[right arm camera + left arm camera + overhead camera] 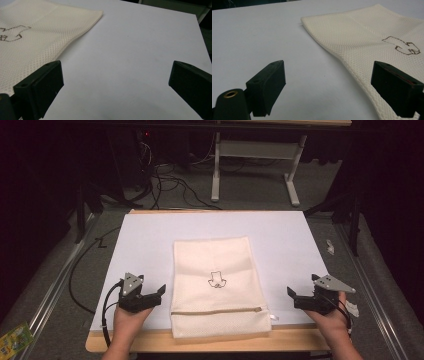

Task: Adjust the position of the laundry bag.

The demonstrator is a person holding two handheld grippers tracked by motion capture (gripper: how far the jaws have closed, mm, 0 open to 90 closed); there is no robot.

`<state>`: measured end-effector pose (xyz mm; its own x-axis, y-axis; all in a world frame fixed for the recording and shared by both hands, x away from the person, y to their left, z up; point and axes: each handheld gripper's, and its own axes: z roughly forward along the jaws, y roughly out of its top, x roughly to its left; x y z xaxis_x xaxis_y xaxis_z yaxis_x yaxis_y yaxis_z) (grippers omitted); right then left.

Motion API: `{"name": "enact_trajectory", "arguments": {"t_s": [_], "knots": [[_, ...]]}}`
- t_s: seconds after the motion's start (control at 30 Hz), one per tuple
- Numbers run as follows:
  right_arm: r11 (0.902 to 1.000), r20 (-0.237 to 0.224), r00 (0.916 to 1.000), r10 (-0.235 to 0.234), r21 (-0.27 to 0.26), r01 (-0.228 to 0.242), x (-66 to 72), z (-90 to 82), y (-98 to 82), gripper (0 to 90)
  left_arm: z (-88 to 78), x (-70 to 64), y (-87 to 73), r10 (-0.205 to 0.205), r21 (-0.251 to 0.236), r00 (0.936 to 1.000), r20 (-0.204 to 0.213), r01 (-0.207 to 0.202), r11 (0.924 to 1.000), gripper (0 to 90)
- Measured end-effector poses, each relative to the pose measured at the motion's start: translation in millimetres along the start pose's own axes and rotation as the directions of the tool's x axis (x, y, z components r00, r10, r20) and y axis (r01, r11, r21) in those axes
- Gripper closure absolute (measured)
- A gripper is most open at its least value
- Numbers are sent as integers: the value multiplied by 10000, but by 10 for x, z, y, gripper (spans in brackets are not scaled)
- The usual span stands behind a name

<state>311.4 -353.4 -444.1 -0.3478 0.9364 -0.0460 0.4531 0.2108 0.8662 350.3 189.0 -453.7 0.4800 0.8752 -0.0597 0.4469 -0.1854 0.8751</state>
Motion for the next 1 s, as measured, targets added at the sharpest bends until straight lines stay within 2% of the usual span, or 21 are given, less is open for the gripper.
{"name": "enact_trajectory", "arguments": {"t_s": [0.1, 0.17, 0.23, 0.4, 0.5, 0.67, 0.73, 0.8, 0.9, 0.93, 1.0], "knots": [[9997, -70, 9998, 200, -120, -201, -20, -18, -6, 3, 14, -2, 8, -32, -24, 10000, -6, 32, 10000, 142], [9997, -82, 9999, 142, -201, -144, -31, -32, -19, 10, 33, -5, 8, -30, -50, 10000, 60, 31, 10000, 148], [9997, -33, 10000, 64, -251, -65, -44, -36, -27, 17, 58, 3, 9, -81, 79, 9999, 86, 81, 9999, 150], [9992, 4, 9997, 251, -314, -251, -78, -25, -31, 38, 89, -6, 2, 51, 330, 10000, 70, -54, 9994, 151], [9993, -69, 9997, 228, -303, -230, -65, -36, -35, 72, 116, -31, 0, 25, 718, 9997, 223, -41, 9974, 176], [9992, -171, 9998, 135, -370, -141, -39, -57, -27, 109, 280, -129, -29, -385, 1544, 9950, 927, 238, 9877, 250], [9994, -202, 9998, 62, -342, -69, -33, -49, -28, 129, 388, -200, -35, -402, 2060, 9924, 1160, 155, 9784, 317], [9995, -213, 9997, 102, -290, -108, -29, -48, -31, 135, 490, -268, -48, -400, 2542, 9897, 1378, 37, 9671, 317], [9997, -271, 9995, 173, -180, -178, -35, -42, -37, 150, 522, -370, -39, 183, 2702, 9947, 1014, -453, 9617, 300], [9996, -332, 9992, 216, -158, -221, -34, -46, -37, 152, 513, -382, -38, 329, 2736, 9955, 884, -560, 9602, 327], [9993, -410, 9986, 345, -143, -352, -25, -46, -40, 152, 491, -378, -39, 392, 2717, 9965, 736, -578, 9606, 454]]}}
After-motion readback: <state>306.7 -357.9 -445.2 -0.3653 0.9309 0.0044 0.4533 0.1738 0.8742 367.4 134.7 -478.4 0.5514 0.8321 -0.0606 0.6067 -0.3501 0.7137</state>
